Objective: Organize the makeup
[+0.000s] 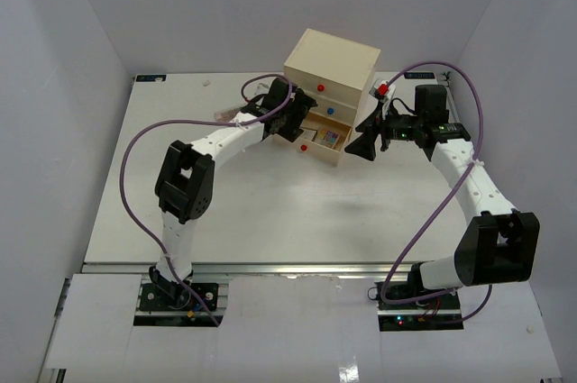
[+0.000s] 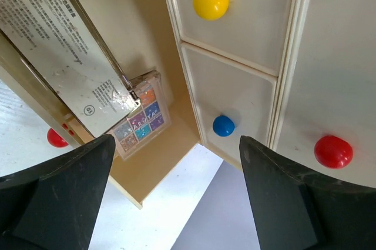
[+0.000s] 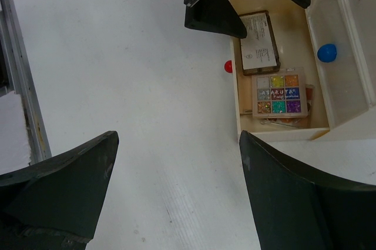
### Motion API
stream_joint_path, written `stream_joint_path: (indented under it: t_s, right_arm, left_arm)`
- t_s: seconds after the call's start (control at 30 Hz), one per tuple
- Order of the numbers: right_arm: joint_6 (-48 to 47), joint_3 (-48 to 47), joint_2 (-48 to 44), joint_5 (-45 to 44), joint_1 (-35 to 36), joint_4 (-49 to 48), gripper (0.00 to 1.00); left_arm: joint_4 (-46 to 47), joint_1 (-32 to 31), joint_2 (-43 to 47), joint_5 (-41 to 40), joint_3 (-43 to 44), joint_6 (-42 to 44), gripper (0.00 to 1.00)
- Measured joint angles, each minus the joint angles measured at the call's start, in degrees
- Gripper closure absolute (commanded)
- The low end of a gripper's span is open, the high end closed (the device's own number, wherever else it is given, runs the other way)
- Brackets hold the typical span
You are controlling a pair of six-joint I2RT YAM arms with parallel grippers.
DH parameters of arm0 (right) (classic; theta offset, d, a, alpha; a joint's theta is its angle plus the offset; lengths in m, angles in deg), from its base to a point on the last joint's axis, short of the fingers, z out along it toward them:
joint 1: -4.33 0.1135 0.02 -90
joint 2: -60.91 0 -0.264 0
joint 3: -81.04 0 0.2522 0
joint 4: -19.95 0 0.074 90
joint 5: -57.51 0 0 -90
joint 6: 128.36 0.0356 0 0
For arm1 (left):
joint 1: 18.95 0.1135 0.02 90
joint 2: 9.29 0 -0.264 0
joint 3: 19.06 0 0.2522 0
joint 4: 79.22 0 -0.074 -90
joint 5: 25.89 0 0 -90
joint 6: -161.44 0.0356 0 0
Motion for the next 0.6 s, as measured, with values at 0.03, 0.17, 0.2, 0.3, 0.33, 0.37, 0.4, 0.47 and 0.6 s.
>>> stream_joint_path:
  t_s: [0.03, 0.17, 0.2, 0.3, 0.33, 0.37, 0.4, 0.47, 0.6]
  right_arm:
    - [0.0, 0.02, 0.0, 0.0, 0.0, 0.0, 0.1]
    - [-0.02, 0.08, 0.0, 0.0, 0.0, 0.0, 0.1]
    - [-0.03, 0.17, 0.0, 0.02, 0.0, -0.02, 0.1]
    - [-0.16, 0.8, 0.0, 0.45, 0.0, -0.03, 0.1]
    - [-0.2, 0.94, 0.0, 0.64, 0.0, 0.02, 0.1]
    - [-0.23, 1.07, 0.0, 0.83, 0.0, 0.07, 0.1]
    - [-0.31, 1.11, 0.0, 1.09, 0.0, 0.09, 0.1]
    - [-0.49, 1.18, 0.0, 1.54, 0.0, 0.07, 0.1]
    - [-0.86, 1.34, 0.02, 2.11, 0.0, 0.07, 0.1]
  left_arm:
    - [0.65, 0.0, 0.37, 0.22, -0.63, 0.14, 0.03]
    - [3.32, 0.0, 4.69, 1.11, -6.25, 2.52, 0.04]
    - [4.39, 0.0, 6.58, 1.25, -8.29, 3.8, 0.04]
    - [8.95, 0.58, 14.24, 2.24, -15.83, 11.86, 0.03]
    - [10.35, 0.96, 16.84, 3.32, -17.69, 15.66, 0.02]
    - [11.75, 1.35, 19.44, 4.41, -19.56, 19.45, 0.02]
    - [13.55, 1.93, 21.6, 5.86, -20.86, 24.3, 0.02]
    - [15.7, 3.88, 25.69, 10.7, -23.06, 37.0, 0.02]
    - [9.57, 7.51, 28.14, 15.45, -20.77, 62.95, 0.02]
